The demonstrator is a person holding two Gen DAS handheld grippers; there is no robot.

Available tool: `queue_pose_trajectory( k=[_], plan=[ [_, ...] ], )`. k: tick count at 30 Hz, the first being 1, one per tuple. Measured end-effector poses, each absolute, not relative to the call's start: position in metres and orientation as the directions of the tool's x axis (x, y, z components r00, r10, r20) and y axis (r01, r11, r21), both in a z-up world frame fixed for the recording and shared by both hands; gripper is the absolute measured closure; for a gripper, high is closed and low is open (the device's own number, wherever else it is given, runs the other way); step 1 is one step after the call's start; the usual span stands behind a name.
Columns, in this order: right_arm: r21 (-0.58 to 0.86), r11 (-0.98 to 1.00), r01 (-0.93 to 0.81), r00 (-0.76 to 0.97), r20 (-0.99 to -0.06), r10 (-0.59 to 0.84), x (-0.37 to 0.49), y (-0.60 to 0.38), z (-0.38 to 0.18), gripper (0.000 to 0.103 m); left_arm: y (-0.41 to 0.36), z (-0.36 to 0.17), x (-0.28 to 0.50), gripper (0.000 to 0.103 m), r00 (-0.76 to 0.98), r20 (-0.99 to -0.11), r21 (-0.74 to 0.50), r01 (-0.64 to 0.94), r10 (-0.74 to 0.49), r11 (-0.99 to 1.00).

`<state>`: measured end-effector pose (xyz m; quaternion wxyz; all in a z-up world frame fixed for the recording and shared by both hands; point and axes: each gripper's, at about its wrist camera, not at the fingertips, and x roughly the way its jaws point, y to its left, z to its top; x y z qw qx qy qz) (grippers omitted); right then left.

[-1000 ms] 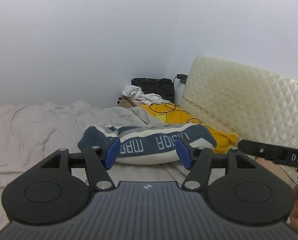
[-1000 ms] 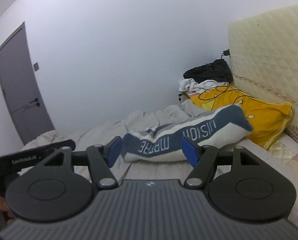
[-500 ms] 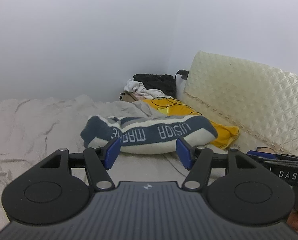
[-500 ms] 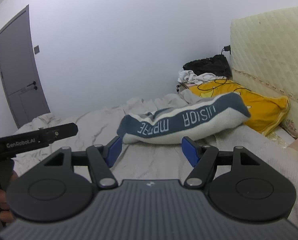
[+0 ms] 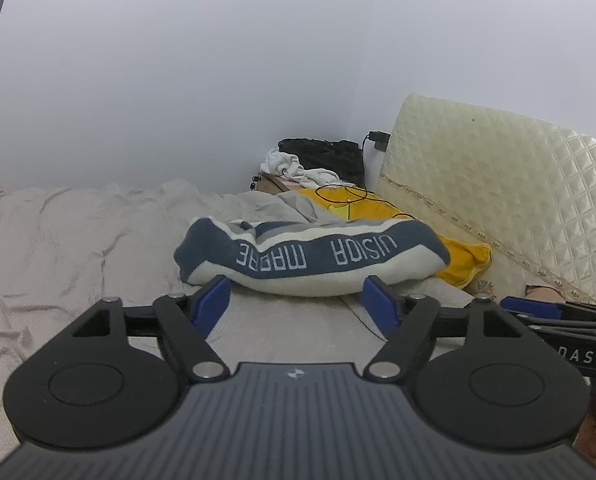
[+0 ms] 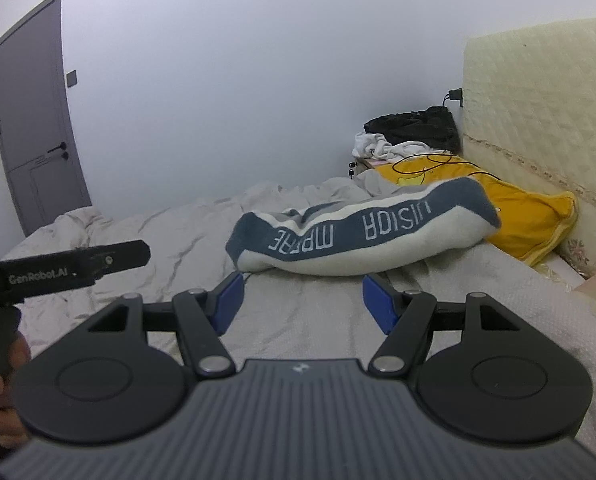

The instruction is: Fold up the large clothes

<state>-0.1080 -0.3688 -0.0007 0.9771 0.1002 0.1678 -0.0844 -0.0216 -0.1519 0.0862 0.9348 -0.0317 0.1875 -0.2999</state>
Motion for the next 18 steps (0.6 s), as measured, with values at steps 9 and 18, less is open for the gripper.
queue_pose_trajectory(
  k=[9,18],
  plan=[
    [0.165,0.957,0.240,0.921,-0.350,-0.171,-0.108,-0.372,0.003,0.034,-0.142,0.085,-0.014,0.001,0.735,-0.335,-0.217,0.549,-0.590,0.807],
    [0.137,0.955,0.263,0.918,-0.340,-0.204,-0.110,-0.371,0.008,0.002,-0.137,0.089,-0.015,0.000,0.753,-0.333,-0.203,0.530,-0.567,0.823]
  ],
)
